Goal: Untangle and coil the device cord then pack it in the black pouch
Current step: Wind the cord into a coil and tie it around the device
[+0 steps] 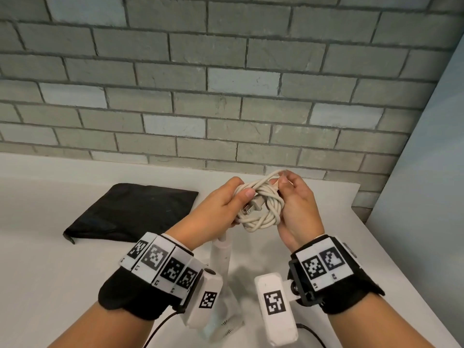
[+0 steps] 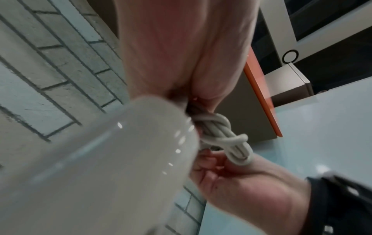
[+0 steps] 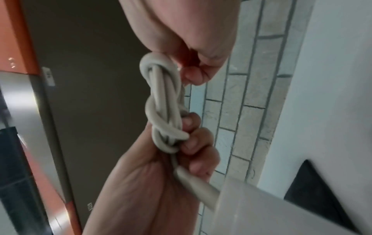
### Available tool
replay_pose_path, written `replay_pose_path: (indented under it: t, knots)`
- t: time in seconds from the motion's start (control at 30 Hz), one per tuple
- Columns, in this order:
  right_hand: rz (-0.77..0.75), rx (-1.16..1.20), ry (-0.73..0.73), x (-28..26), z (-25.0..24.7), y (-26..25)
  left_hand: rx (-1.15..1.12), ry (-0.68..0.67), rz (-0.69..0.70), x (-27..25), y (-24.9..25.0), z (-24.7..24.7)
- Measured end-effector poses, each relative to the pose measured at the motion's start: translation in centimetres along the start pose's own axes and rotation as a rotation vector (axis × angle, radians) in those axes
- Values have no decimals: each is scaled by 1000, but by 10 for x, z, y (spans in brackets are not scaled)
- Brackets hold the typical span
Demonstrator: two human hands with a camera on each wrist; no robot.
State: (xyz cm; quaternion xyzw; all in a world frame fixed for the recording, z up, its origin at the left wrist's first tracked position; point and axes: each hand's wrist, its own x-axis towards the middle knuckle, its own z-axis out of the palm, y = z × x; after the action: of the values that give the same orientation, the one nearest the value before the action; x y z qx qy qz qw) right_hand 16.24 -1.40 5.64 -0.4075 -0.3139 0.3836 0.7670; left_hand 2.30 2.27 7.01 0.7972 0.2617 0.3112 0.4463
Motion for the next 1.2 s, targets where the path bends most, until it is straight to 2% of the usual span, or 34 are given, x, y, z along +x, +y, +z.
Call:
replay_pose_path:
  t: [0.17,0.3,0.43,0.57,0.73,0.83,0.9,0.97,1.1,1.2]
  knots:
    - [131,-10,-26,-3,-2,6,13,35,-20,-1,-1,0]
    - [255,-70,-189,-8,-1,-3,-12,68,-32,-1,-1,2]
    - [365,-30,-303,-18,0,-7,94,144,1,3,-4,2]
    - [328,-174,-398,-28,4,-3,163,203,41,5,-10,4]
    - [299,-359,-355,-31,8,-9,216,284,64,3,-12,3]
    - [176,-650,-331,-33,4,-21,194,292,11,1,-12,-3]
    - [41,-903,-289,-35,-2,-27,214,303,-41,1,-11,-7]
    - [-137,-1140,-319,-43,-5,-33,193,335,-98,2,-11,-9]
    - [-477,-1422,-319,-68,-4,-30,-24,412,-206,8,-13,-13]
    - [-546,-1578,-292,-83,0,-8,-225,421,-262,9,-15,-12]
